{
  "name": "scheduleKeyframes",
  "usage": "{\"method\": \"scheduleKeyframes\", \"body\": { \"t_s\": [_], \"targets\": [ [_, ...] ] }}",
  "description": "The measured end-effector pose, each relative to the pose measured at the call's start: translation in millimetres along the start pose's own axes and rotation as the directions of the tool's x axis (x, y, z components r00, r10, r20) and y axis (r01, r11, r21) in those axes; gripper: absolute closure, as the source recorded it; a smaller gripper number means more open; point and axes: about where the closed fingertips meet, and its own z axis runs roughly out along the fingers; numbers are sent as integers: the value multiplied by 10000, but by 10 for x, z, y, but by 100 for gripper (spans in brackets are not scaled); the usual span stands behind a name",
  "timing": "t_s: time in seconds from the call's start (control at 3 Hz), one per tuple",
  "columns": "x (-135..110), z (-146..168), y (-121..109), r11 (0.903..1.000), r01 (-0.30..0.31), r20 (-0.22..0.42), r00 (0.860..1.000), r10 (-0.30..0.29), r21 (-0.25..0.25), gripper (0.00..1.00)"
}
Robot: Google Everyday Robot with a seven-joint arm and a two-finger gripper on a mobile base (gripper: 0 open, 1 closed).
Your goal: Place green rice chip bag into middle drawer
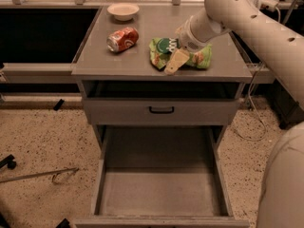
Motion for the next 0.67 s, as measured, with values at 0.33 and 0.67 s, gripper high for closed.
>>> {"method": "scheduleKeyframes", "body": {
  "t_s": [0.33,0.67],
  "targets": [
    [0,0,1,10000,1,2,10000,-1,-1,42],
    [-7,-12,21,10000,32,52,10000,-32,-19,65]
  ]
}}
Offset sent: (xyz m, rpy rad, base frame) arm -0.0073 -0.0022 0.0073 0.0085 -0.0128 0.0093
